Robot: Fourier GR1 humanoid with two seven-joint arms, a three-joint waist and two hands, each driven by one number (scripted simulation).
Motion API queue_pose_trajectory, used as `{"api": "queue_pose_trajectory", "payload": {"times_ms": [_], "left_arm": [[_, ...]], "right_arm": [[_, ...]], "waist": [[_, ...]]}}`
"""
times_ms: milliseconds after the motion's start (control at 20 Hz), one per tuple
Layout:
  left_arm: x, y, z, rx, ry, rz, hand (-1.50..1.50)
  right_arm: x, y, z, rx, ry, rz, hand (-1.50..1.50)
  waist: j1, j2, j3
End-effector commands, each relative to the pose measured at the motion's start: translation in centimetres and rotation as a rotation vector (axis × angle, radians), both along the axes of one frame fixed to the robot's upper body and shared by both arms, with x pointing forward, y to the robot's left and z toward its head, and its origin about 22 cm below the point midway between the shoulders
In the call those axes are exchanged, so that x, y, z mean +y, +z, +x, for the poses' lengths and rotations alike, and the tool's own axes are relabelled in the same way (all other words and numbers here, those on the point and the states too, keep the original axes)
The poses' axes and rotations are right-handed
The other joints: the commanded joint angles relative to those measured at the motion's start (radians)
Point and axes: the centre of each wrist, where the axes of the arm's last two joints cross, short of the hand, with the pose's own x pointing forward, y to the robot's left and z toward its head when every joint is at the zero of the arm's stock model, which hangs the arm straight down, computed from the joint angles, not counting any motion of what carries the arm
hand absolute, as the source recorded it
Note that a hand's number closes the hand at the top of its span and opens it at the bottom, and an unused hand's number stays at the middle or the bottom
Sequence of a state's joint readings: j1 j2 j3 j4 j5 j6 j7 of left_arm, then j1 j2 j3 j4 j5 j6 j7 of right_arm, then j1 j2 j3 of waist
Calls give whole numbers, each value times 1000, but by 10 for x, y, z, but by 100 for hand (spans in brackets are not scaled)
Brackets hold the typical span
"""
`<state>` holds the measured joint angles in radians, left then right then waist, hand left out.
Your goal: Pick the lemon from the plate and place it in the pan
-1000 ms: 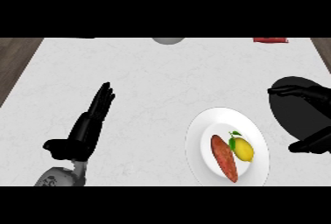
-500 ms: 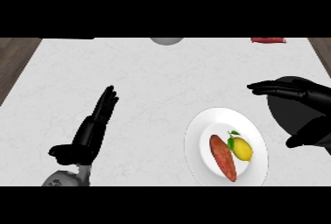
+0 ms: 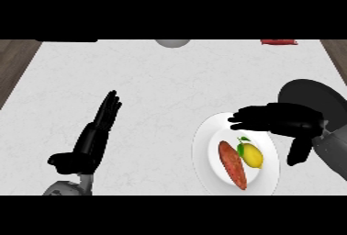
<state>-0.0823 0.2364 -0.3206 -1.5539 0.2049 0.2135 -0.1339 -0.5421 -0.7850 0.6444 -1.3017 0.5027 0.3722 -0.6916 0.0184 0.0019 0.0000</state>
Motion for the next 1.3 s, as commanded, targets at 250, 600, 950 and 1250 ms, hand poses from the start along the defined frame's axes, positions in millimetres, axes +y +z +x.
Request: {"api": "queue_pose_trajectory", "payload": {"times_ms": [250,600,950,1250], "left_arm": [[1,-11,-4,13,1,4,0],[-8,0,-13,11,21,-4,0],[3,-20,8,2,7,-4,0],[6,-3,20,-14,19,11,0]], "right_arm": [[13,-44,-14,-45,30,-165,-150],[8,-55,-23,-37,20,-194,-150],[20,-69,-9,-24,-13,-150,-150],[20,-101,-8,-8,-35,-151,-150]], "waist": [[-16,-2,0],[-16,-3,0],[-16,-1,0],[-15,0,0]]}}
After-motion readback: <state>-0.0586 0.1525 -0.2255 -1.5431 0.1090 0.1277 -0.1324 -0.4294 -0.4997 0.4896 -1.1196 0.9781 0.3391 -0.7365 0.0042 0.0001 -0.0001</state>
